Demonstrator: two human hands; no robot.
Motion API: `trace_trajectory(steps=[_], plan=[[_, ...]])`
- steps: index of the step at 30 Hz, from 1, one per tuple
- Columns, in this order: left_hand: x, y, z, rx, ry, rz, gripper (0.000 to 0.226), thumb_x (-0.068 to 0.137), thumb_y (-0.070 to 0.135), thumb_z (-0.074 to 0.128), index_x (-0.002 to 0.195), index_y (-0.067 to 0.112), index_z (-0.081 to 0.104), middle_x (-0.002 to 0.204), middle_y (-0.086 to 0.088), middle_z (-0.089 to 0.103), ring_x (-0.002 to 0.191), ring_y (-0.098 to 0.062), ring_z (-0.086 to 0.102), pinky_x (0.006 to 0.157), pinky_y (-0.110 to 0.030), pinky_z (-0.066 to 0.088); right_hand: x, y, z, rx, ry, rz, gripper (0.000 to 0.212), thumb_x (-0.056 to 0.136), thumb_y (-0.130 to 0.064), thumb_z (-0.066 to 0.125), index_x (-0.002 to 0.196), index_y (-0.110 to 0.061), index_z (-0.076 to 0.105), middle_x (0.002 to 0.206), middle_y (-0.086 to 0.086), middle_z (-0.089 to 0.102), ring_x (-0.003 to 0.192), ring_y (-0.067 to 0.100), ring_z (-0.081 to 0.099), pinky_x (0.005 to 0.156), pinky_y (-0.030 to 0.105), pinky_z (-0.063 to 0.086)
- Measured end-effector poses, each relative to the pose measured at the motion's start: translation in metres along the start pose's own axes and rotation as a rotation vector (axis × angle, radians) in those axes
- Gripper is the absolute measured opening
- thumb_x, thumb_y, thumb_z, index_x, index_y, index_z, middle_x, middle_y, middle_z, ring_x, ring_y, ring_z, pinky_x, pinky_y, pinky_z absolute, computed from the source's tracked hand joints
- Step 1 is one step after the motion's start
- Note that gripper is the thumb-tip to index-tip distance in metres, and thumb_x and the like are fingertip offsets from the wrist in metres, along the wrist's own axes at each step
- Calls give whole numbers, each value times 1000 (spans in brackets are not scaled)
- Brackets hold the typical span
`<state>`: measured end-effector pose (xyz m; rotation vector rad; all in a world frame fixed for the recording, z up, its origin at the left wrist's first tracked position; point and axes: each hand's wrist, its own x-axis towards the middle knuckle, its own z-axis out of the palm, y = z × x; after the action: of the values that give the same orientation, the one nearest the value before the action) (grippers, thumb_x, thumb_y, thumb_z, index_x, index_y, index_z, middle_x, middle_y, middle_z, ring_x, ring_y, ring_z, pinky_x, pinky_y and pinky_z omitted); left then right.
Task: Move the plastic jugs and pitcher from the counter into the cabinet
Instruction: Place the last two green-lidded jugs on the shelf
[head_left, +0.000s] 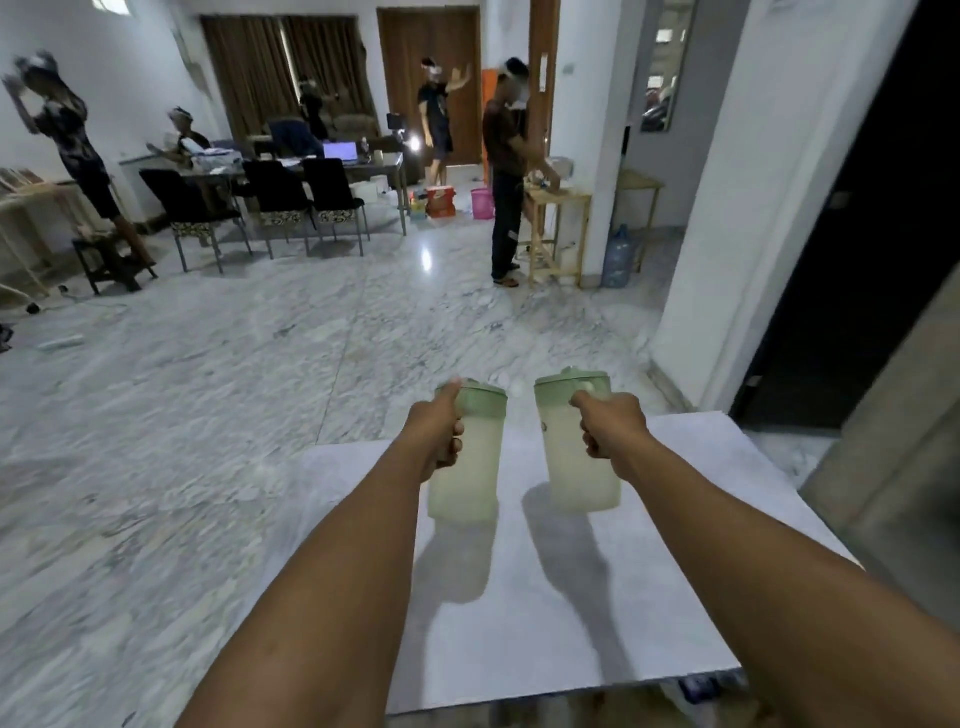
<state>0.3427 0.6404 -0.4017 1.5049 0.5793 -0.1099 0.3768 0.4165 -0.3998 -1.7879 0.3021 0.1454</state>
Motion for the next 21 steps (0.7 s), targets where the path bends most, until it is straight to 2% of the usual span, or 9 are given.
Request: trace_trajectory(steps=[2, 5, 11, 15, 21], plan=[[-42, 8, 24, 25, -87, 43, 45, 95, 55, 49, 97, 11, 58, 62, -3, 49, 45, -17, 40, 42, -20, 27, -41, -3, -48, 76, 73, -38, 31, 83, -39, 68, 76, -14, 50, 61, 6, 49, 46, 21, 41, 46, 27, 34], [-111, 17, 64, 109, -259, 70, 41, 97, 50, 46, 88, 11, 54, 62, -2, 48, 46, -18, 41, 44, -22, 27, -110, -3, -119, 127, 202, -60, 42, 85, -55, 64, 77, -15, 53, 61, 4, 46, 48, 19, 38, 48, 27, 32], [-232, 37, 165, 350, -735, 42, 38, 97, 45, 39, 78, 15, 52, 61, 0, 49, 53, -17, 44, 54, -28, 32, -242, 7, -271, 89, 456, -69, 44, 87, -58, 56, 75, -16, 57, 58, 3, 52, 44, 18, 43, 46, 24, 36], [-320, 38, 249, 428, -1001, 29, 36, 97, 43, 40, 78, 16, 55, 64, -1, 53, 56, -18, 47, 56, -28, 36, -334, 12, -382, 30, 661, -69, 45, 86, -58, 56, 71, -17, 57, 52, 3, 50, 36, 17, 39, 41, 21, 33], [-458, 27, 364, 598, -1438, 29, 41, 98, 44, 41, 77, 14, 60, 66, -2, 54, 58, -18, 48, 57, -28, 34, -487, 27, -517, -26, 907, 25, 49, 90, -60, 52, 67, -17, 54, 54, 1, 45, 42, 15, 35, 46, 23, 28]])
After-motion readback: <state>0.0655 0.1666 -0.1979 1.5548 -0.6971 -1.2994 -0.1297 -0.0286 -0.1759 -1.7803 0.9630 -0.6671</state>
